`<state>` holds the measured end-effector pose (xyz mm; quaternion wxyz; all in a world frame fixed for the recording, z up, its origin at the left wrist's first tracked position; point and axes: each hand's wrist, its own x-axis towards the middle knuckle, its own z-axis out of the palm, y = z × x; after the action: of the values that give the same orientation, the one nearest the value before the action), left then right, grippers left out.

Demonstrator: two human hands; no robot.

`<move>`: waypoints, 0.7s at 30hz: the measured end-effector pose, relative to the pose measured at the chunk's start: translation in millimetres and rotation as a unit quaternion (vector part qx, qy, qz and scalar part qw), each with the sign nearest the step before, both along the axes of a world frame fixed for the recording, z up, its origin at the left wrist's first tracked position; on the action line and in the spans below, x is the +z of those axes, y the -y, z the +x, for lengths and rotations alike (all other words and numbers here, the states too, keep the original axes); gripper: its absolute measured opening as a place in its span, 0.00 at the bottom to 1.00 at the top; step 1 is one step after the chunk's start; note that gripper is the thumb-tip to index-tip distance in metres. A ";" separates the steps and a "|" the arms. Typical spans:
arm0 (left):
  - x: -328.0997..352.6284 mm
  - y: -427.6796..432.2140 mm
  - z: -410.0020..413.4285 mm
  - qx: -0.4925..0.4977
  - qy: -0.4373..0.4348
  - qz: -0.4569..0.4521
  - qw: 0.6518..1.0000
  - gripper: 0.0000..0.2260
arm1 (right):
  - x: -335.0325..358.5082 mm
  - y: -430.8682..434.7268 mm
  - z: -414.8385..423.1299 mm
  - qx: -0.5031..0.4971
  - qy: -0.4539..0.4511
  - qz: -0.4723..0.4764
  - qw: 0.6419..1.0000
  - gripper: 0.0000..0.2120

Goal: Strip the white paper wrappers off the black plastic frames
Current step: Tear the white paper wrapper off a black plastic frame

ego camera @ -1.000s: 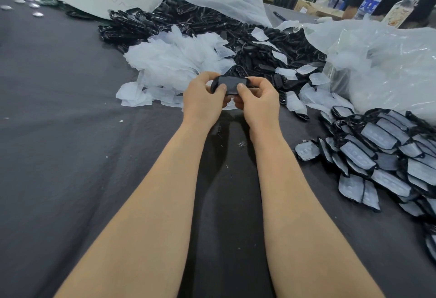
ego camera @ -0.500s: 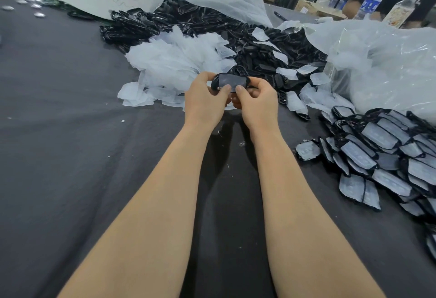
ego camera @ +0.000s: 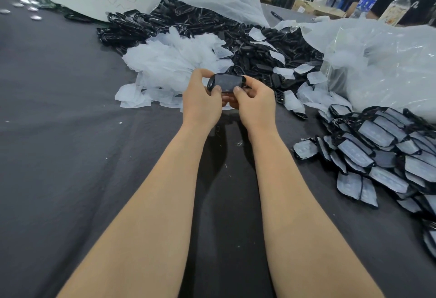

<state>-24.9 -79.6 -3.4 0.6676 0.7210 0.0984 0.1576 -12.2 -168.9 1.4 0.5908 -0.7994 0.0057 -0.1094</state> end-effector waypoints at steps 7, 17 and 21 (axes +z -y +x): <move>11.8 14.7 -2.8 -0.023 0.023 0.026 0.999 0.07 | 11.7 14.1 -1.9 -0.075 0.014 -0.023 0.997 0.05; 46.6 146.5 -0.2 -0.126 0.076 0.168 0.975 0.07 | 41.7 140.7 -38.3 -0.290 0.053 -0.045 0.955 0.05; 47.4 201.9 -4.6 -0.186 0.055 0.202 0.960 0.09 | 40.6 189.9 -56.5 -0.372 0.037 -0.121 0.920 0.09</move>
<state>-29.4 -281.5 44.0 0.5296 0.8368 -0.1081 0.0868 -68.7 -358.8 42.0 0.4059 -0.8007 0.2674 -0.3502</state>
